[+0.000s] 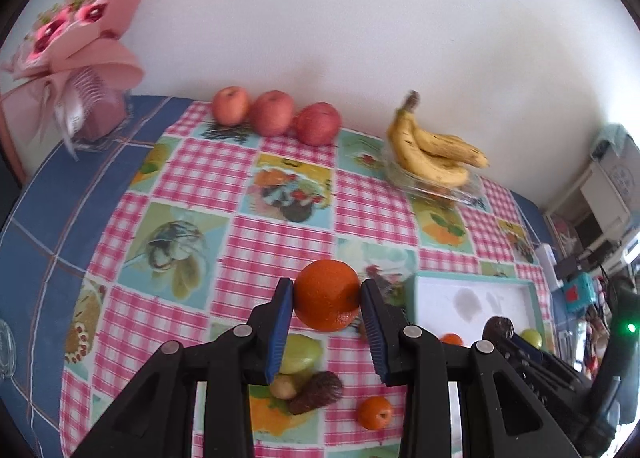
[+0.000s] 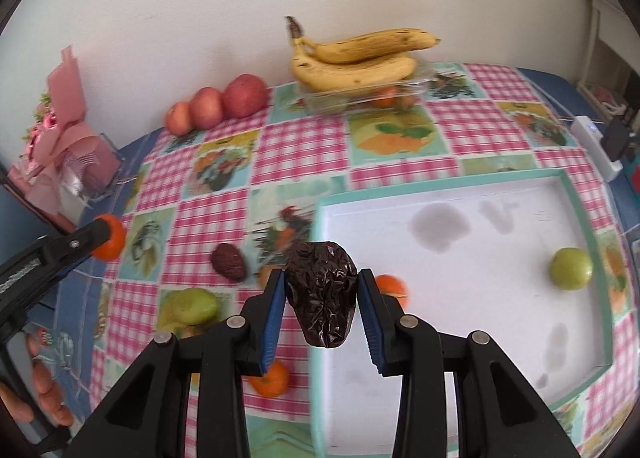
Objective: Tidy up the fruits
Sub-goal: 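Carry the tangerine with the left gripper while the right gripper carries the date to the tray, then open the left gripper releasing the tangerine while the right gripper releases the date in the tray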
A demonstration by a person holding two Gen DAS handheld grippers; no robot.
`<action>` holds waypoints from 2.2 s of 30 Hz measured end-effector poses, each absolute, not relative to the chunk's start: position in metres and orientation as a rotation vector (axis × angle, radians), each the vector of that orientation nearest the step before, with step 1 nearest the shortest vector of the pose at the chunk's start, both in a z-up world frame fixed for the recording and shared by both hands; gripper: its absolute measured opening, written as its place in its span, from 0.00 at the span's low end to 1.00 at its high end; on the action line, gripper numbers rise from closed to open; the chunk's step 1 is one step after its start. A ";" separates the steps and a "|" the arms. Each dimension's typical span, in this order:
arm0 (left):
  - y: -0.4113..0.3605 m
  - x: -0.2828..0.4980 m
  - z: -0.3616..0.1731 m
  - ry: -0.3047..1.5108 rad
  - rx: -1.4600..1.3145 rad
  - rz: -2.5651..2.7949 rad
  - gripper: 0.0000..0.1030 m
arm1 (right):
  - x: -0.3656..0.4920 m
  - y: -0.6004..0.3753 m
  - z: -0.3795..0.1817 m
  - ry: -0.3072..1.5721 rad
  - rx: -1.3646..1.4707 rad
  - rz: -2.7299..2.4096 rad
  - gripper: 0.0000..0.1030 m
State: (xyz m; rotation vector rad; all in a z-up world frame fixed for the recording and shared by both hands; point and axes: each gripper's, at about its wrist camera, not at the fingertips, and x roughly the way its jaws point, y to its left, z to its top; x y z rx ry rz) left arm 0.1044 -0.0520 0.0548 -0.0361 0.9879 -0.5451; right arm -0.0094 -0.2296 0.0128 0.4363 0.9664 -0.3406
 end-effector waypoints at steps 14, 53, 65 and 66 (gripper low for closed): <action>-0.128 0.054 0.046 1.033 0.083 -0.707 0.36 | -0.062 -0.311 0.013 0.975 0.460 -0.592 0.37; -0.204 0.005 -0.021 1.225 0.299 -0.775 0.36 | -0.111 -0.365 -0.011 1.062 0.534 -0.701 0.37; -0.204 0.011 -0.041 1.273 0.314 -0.751 0.36 | -0.107 -0.368 -0.042 1.151 0.569 -0.697 0.37; -0.204 0.011 -0.041 1.272 0.312 -0.752 0.36 | -0.107 -0.368 -0.045 1.158 0.571 -0.697 0.37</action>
